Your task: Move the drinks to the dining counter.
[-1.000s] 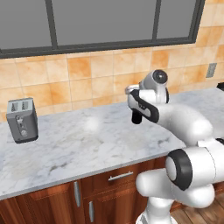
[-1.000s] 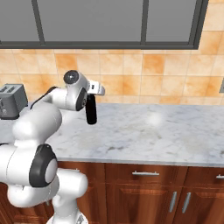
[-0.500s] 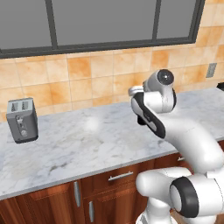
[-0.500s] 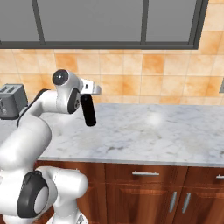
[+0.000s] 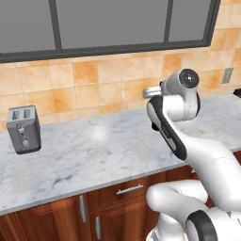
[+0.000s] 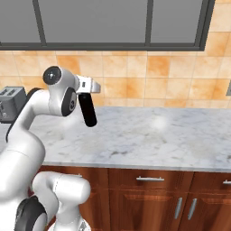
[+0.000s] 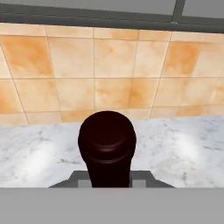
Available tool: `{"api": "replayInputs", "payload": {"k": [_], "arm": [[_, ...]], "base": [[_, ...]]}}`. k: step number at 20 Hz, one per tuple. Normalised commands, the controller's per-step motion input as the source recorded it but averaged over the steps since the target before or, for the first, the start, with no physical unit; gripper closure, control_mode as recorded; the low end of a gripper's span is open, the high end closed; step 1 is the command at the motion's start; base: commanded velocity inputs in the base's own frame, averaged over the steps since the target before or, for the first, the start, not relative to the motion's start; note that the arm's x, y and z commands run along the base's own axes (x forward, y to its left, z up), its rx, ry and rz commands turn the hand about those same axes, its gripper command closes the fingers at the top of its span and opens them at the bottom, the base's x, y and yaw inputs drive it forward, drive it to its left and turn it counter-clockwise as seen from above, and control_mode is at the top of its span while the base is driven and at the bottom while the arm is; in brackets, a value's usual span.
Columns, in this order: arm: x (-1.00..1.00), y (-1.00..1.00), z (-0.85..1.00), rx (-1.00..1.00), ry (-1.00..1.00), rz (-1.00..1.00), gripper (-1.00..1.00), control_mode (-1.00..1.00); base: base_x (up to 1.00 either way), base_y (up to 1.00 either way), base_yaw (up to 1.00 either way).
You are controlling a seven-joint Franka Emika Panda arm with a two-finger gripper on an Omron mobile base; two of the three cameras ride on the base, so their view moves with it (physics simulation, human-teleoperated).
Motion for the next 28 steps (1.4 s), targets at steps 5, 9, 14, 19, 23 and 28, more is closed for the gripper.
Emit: {"api": "replayInputs", "payload": {"k": [5, 9, 14, 19, 23, 28], "arm": [[-0.36, 0.00, 0.32, 0.00, -0.01, 0.00, 1.00, -1.00], [-0.32, -0.02, 0.21, 0.00, -0.03, 0.00, 1.00, -1.00], [-0.35, 0.00, 0.13, 0.00, -0.05, 0.00, 1.00, -1.00], [-0.35, 0.00, 0.07, 0.00, -0.05, 0.00, 1.00, -1.00], [-0.32, 0.00, 0.07, 0.00, -0.02, 0.00, 1.00, -1.00], [-0.26, 0.00, 0.06, 0.00, 0.00, 0.00, 1.00, -1.00]], "base": [[0.00, 0.00, 0.00], [0.00, 0.00, 0.00], [0.00, 0.00, 0.00], [0.00, 0.00, 0.00], [0.00, 0.00, 0.00], [0.00, 0.00, 0.00]]}}
